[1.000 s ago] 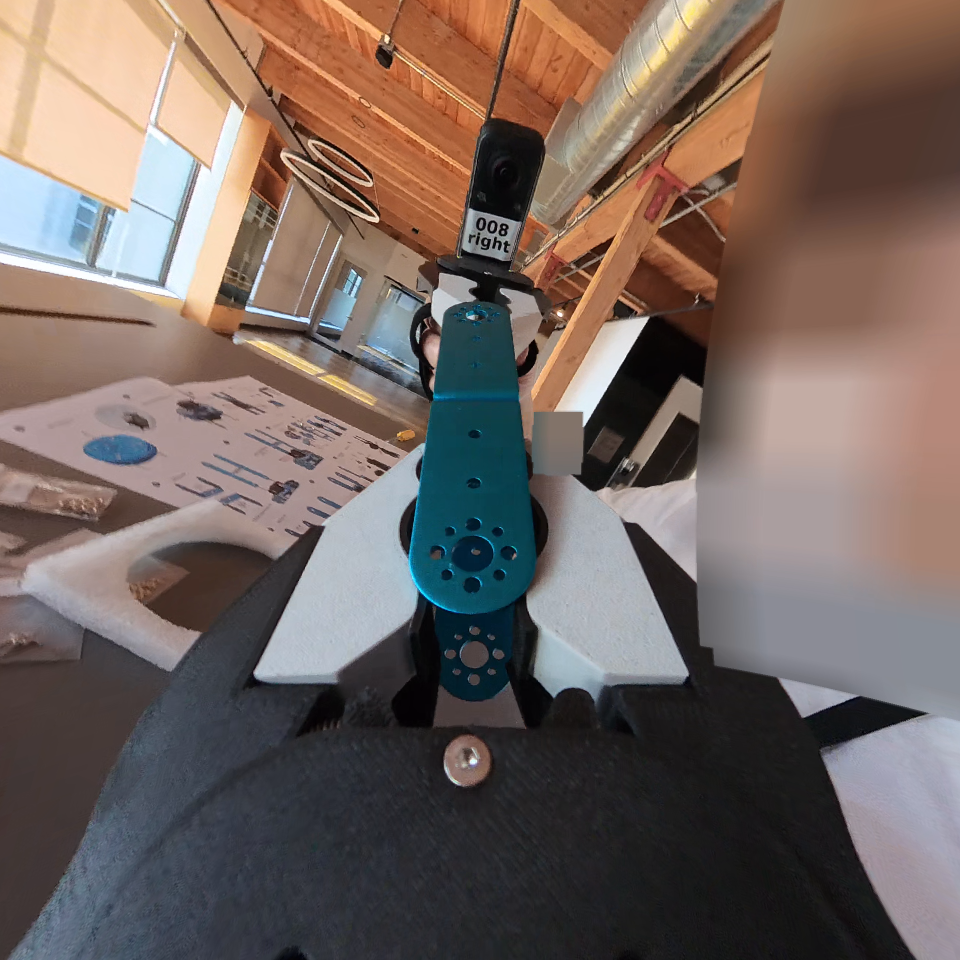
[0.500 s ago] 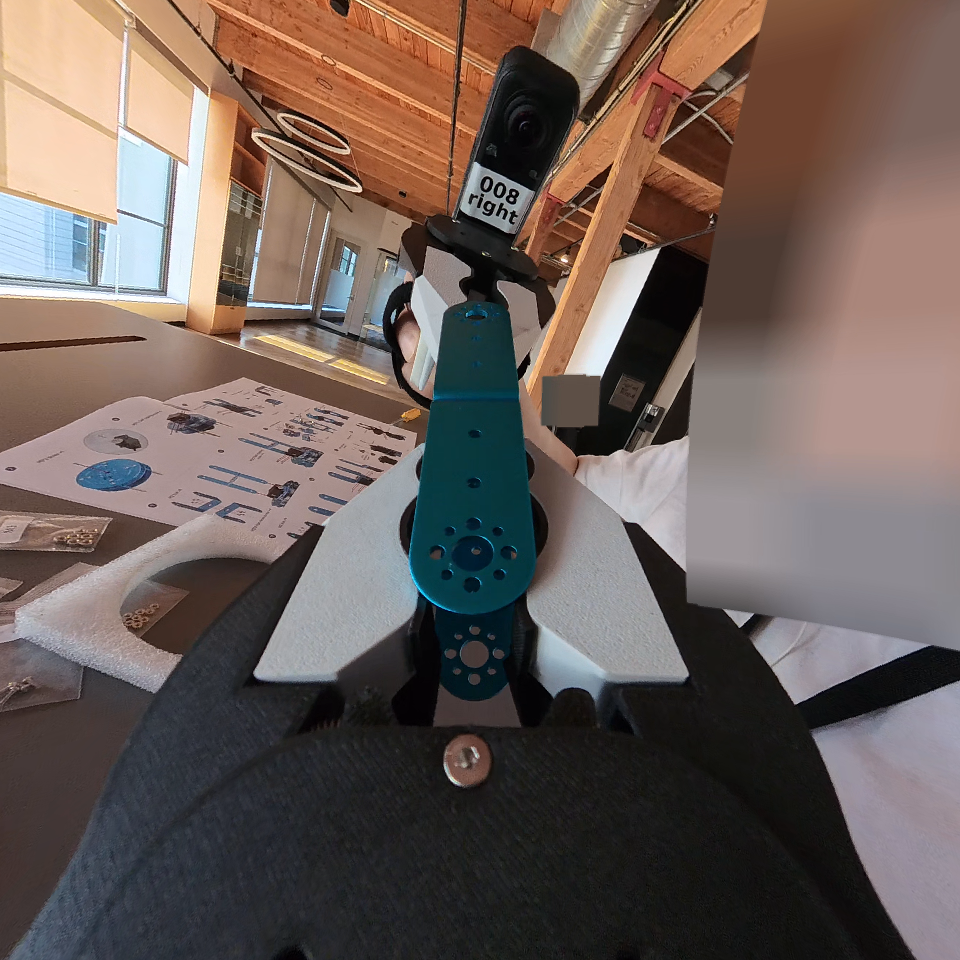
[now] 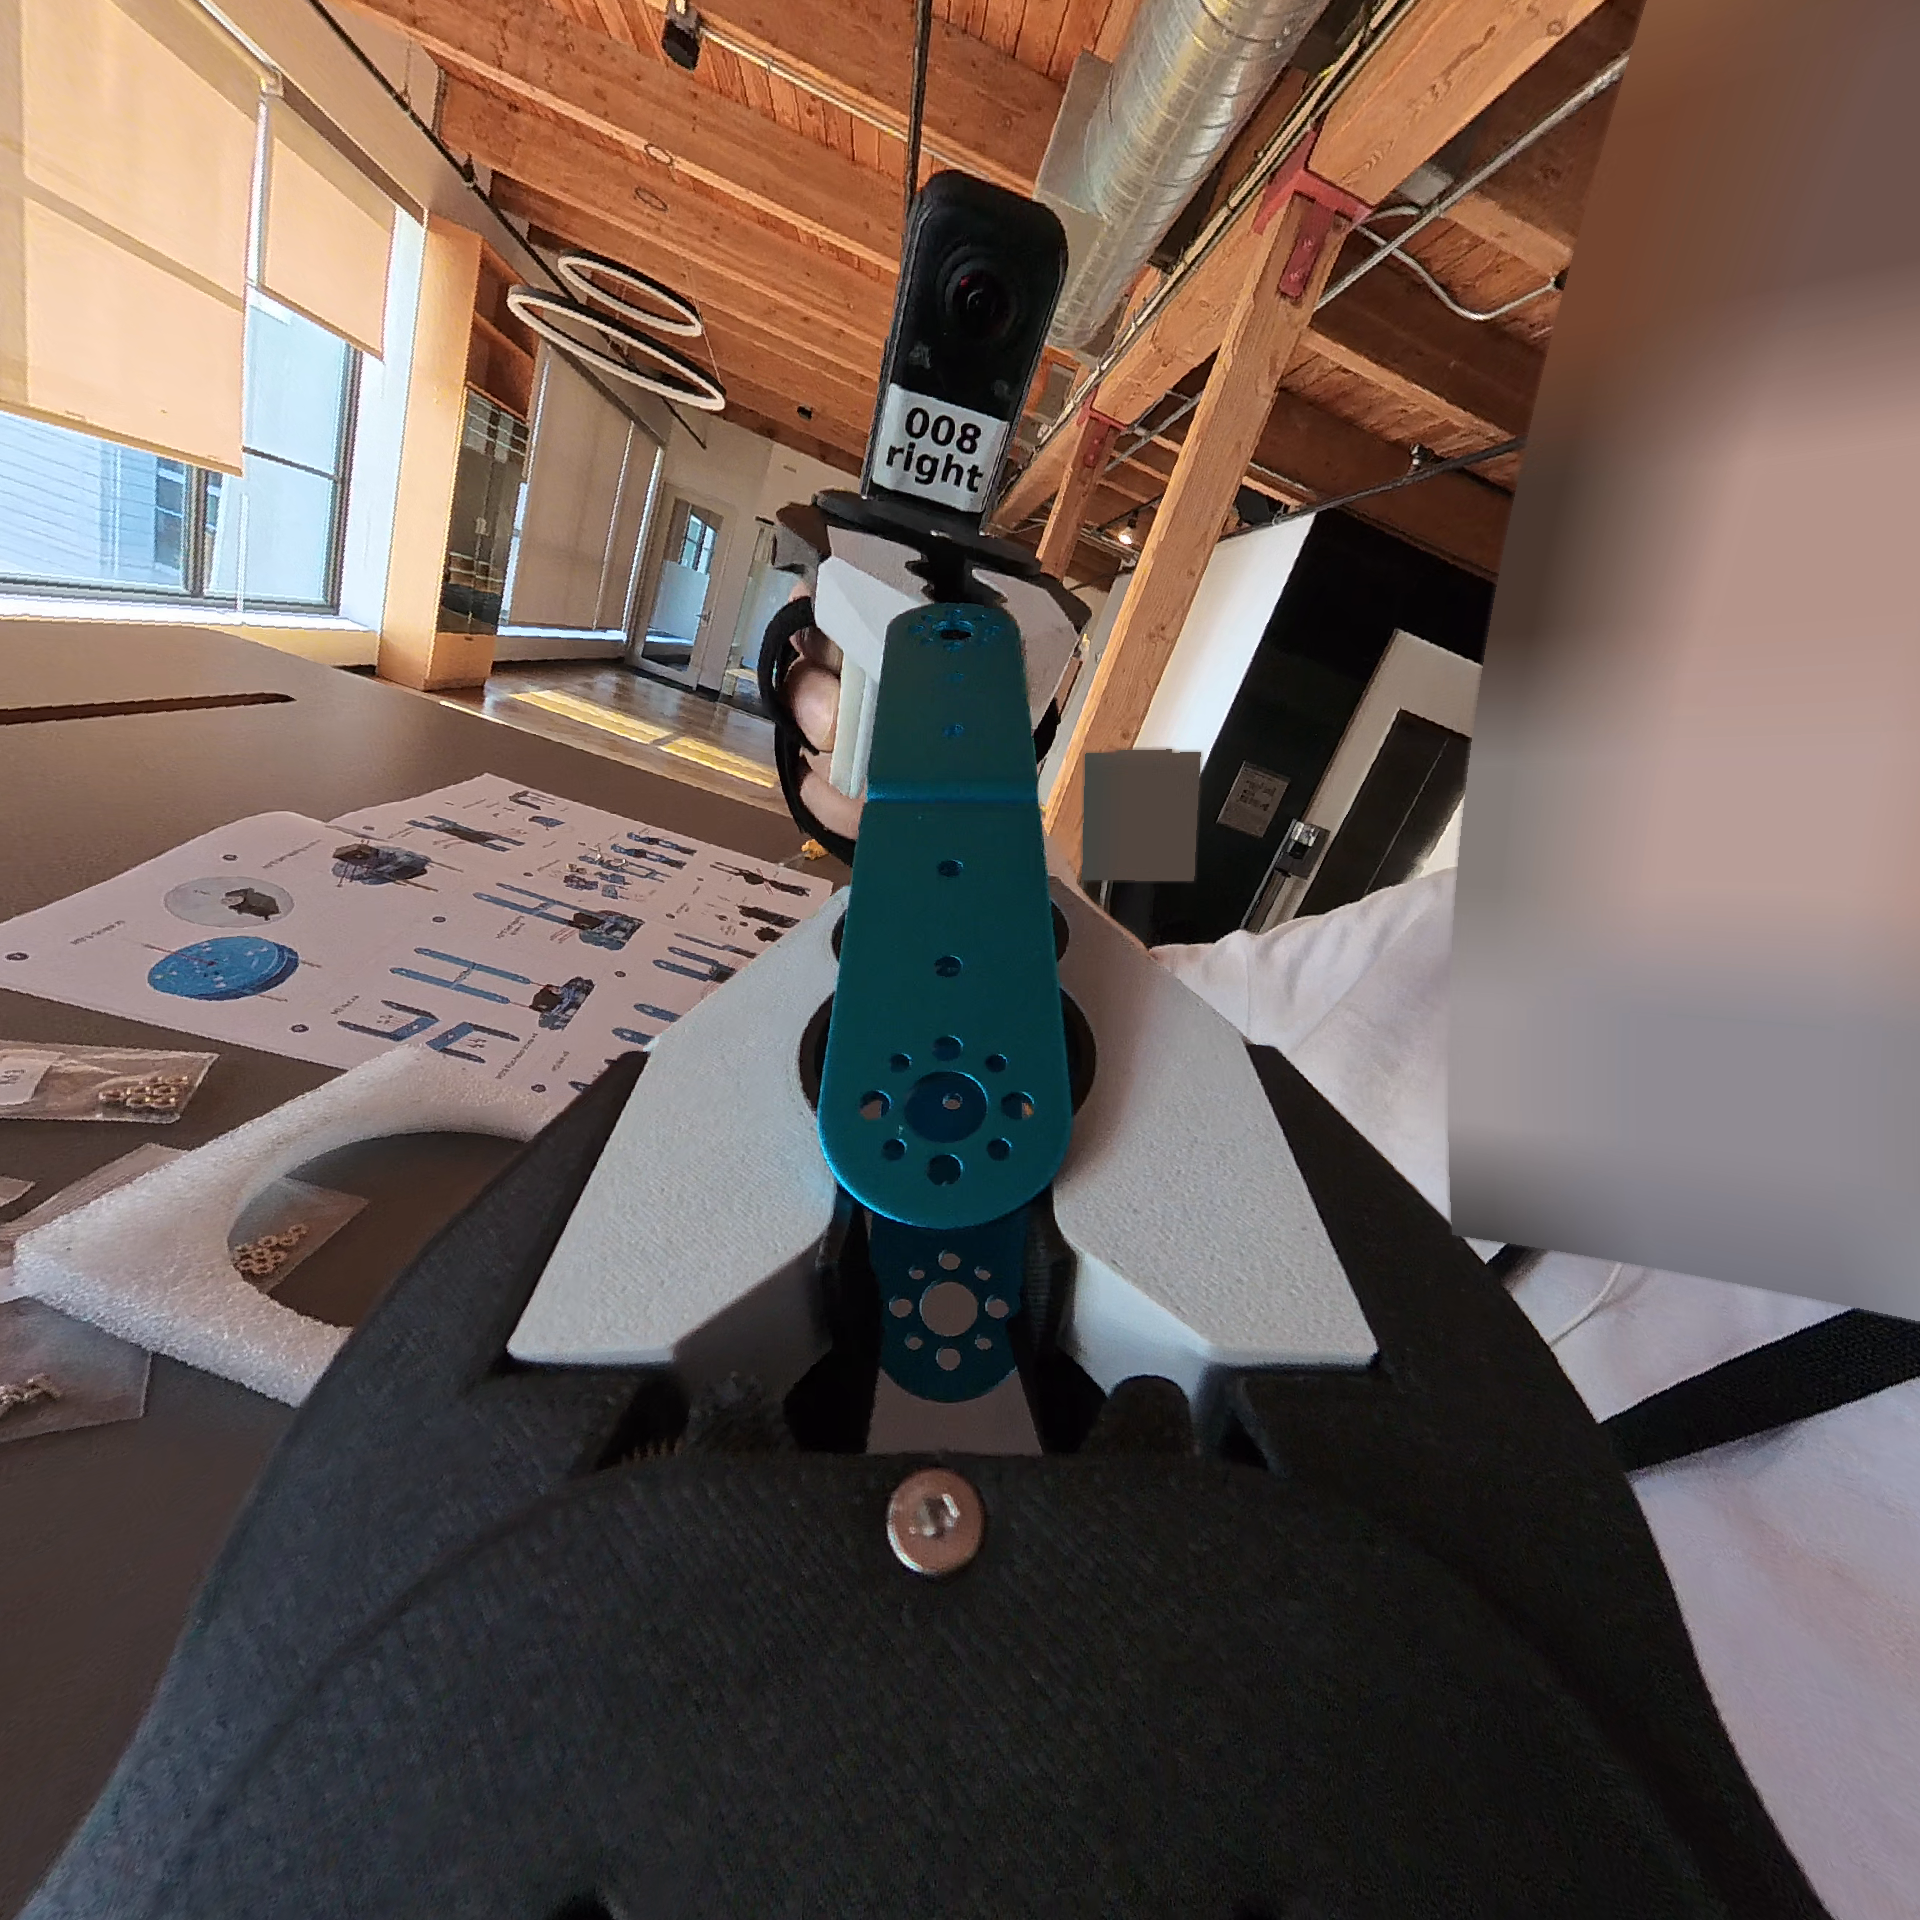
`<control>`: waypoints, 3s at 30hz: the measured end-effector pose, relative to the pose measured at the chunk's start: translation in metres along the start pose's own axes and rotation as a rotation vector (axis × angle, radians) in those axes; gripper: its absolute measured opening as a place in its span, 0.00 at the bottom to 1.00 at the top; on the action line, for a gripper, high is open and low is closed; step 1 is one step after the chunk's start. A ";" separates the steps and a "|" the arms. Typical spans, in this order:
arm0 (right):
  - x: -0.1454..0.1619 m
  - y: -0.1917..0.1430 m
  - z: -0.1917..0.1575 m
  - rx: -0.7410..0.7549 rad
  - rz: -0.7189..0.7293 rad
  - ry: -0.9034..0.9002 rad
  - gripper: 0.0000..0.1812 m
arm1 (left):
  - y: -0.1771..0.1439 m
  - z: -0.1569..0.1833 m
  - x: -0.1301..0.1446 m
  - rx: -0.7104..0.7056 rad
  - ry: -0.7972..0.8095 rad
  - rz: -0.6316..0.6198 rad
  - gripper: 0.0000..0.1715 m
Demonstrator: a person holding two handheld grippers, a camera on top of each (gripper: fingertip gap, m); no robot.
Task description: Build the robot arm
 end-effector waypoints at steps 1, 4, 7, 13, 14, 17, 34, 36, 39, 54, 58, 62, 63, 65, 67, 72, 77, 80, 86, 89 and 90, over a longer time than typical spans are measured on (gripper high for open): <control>0.001 0.001 0.001 0.007 -0.006 -0.006 0.05 | 0.000 0.001 -0.001 0.001 0.002 0.006 0.16; -0.001 0.002 0.002 0.019 -0.009 -0.015 0.05 | -0.001 0.001 -0.002 -0.003 0.009 0.016 0.16; -0.001 0.001 0.004 0.033 -0.031 -0.027 0.05 | -0.001 0.001 -0.002 -0.009 0.016 0.015 0.16; 0.001 0.004 0.002 0.019 -0.071 -0.023 0.05 | -0.001 0.002 -0.004 -0.005 0.019 0.029 0.16; 0.001 0.005 0.003 0.016 -0.068 -0.017 0.05 | -0.002 0.002 -0.005 -0.006 0.019 0.031 0.16; 0.001 0.006 0.004 0.006 -0.059 0.024 0.05 | -0.003 0.003 -0.006 -0.018 0.037 0.040 0.16; 0.003 0.007 0.006 0.032 -0.061 0.014 0.05 | -0.004 -0.001 -0.003 -0.125 0.151 -0.016 0.15; 0.004 0.007 0.007 0.051 -0.065 0.071 0.05 | -0.004 -0.003 -0.003 -0.164 0.194 -0.028 0.15; 0.006 0.008 0.006 0.053 -0.055 0.166 0.05 | -0.005 0.000 -0.004 -0.163 0.217 -0.020 0.15; 0.012 0.006 0.005 0.059 0.073 0.478 0.06 | -0.003 0.000 -0.001 -0.243 0.350 -0.063 0.15; 0.009 0.006 0.003 0.072 0.072 0.315 0.05 | -0.002 0.003 -0.002 -0.185 0.269 -0.038 0.15; 0.004 0.007 -0.002 0.125 0.047 0.035 0.06 | -0.001 0.004 -0.001 -0.123 0.181 -0.027 0.15; 0.001 0.006 -0.005 0.122 0.054 -0.021 0.06 | 0.000 0.006 0.000 -0.096 0.156 -0.027 0.15; 0.000 0.005 -0.006 0.120 0.051 -0.076 0.05 | 0.002 0.009 0.001 -0.051 0.104 -0.023 0.15; 0.001 0.005 -0.002 0.129 0.026 -0.042 0.06 | 0.003 0.010 0.001 -0.025 0.069 -0.018 0.15; 0.008 0.007 0.000 0.154 -0.021 0.051 0.06 | -0.002 0.006 -0.002 -0.084 0.122 -0.001 0.18; 0.004 0.008 0.000 0.181 0.015 0.114 0.06 | -0.001 0.003 0.001 -0.133 0.179 -0.038 0.15; 0.006 0.006 0.001 0.163 0.028 0.172 0.05 | 0.001 0.001 0.003 -0.162 0.215 -0.052 0.15; 0.011 0.006 0.005 0.191 0.072 0.238 0.05 | 0.000 -0.004 0.005 -0.216 0.240 -0.062 0.15; 0.012 0.006 0.007 0.196 0.103 0.298 0.05 | -0.001 -0.007 0.005 -0.247 0.266 -0.062 0.15; 0.014 0.006 0.008 0.200 0.105 0.313 0.05 | -0.001 -0.008 0.005 -0.255 0.270 -0.063 0.15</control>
Point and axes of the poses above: each gripper's, where its closed fingertips meet, y out along the fingers, x out of its underside, z = x × y across the jaws, the point moved 2 cm from there along -y, back along the fingers, and after that the axes turned 1 degree about -y, right-handed, at the moved point
